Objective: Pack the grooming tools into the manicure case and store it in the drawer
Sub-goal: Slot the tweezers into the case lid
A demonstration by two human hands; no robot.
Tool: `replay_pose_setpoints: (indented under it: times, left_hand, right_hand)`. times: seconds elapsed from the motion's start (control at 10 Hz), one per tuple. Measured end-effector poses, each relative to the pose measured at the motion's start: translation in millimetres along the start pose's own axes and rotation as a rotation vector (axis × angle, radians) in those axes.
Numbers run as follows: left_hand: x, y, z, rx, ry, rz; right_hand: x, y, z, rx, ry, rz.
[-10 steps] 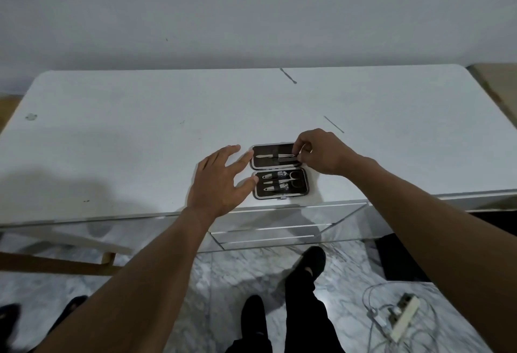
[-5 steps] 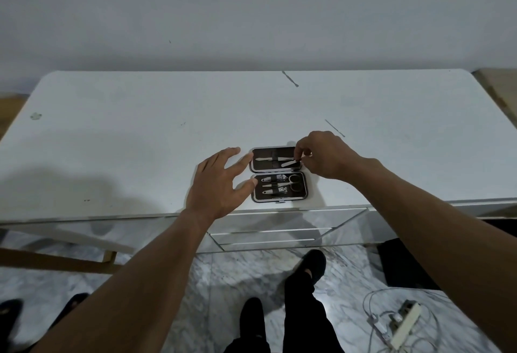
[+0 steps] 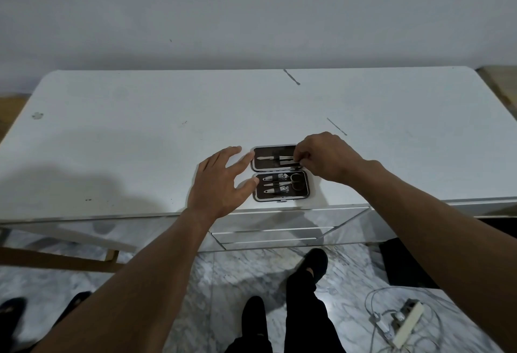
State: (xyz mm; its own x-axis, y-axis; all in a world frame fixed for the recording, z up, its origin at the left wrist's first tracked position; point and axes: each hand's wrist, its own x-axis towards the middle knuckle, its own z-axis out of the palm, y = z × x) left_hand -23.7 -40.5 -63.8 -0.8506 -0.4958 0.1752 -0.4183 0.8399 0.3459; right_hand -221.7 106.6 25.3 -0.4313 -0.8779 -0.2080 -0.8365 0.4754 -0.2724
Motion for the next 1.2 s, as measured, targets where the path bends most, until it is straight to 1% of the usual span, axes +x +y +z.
replay_pose_setpoints:
  times: [0.6, 1.2]
  left_hand:
    - [0.6, -1.4, 0.5, -0.008, 0.001, -0.007]
    - [0.9, -1.5, 1.1, -0.008, -0.001, -0.012]
  right_hand:
    - [5.2, 0.3, -0.9, 0.015, -0.051, -0.003]
    - [8.2, -4.8, -0.4, 0.035, -0.028, -0.009]
